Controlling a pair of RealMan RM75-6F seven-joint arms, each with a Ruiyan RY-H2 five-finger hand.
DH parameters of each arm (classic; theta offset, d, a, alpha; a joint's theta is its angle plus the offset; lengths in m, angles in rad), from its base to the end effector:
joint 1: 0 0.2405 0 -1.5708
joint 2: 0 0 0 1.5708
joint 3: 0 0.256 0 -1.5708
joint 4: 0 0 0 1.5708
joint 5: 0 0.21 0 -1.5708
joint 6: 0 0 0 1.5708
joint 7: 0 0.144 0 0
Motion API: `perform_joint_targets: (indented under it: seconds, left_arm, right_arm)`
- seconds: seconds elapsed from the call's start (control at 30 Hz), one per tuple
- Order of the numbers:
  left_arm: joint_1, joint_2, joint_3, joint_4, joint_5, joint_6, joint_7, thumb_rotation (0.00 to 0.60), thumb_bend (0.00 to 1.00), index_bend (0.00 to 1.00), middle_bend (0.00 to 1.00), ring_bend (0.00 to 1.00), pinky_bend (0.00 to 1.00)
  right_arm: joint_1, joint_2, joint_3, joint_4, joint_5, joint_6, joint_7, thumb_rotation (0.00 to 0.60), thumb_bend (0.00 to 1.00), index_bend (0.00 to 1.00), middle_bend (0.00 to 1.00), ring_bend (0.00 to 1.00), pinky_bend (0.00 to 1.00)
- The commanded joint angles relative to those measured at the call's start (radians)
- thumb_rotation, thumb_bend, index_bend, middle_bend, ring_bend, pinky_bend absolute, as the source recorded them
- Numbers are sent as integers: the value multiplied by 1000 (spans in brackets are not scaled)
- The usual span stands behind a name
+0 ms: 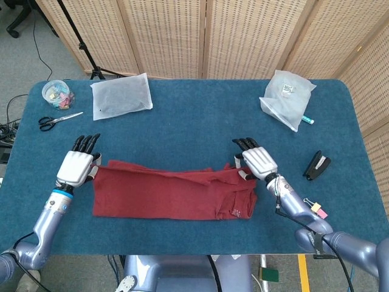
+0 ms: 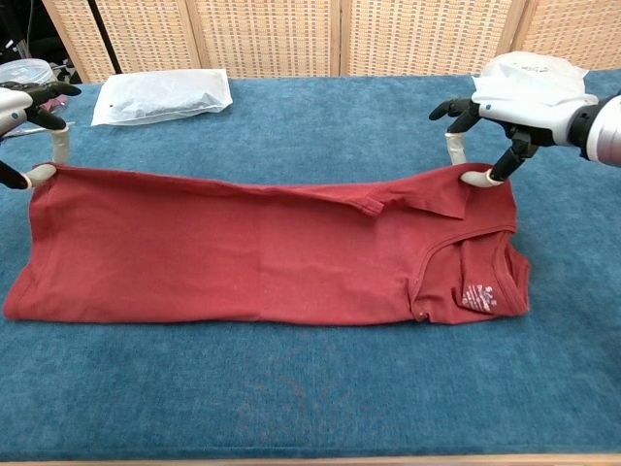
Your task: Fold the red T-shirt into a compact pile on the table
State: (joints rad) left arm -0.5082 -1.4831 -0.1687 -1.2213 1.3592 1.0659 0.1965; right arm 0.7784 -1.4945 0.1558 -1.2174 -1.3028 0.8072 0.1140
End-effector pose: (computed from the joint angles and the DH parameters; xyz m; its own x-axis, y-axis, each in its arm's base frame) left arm -0.2655 0.3357 0.0450 0.5742 0.1008 0.8125 0.8084 -0.2268 -0.5432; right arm -0.1902 -0.3879 0.0090 0.3832 -0.3308 0.8624 -0.8961 -0.3595 0.2603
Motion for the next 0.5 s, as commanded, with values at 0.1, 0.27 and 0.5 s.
perform_joint_targets:
  seconds: [0.1,0.27,0.5]
  left_arm:
    - [-26,-33,-13,38,-42,-30,27,600,587,738,0,0,0]
    - [-43,-44,-9,46,-90,-79,65,600,484,535,0,0,0]
    - [-52,-56,-20,37,-142,-89,88,600,366,0,0,0,0]
  right_arm:
    - [19,-23,17,39,29,-29,-17,600,569,672,84,0,0]
    - [30,-34,22,66,80,-70,-61,600,418,389,32,0,0]
    - [-1,-42,48,67,115,30,-125,600,0,0,0,0,0]
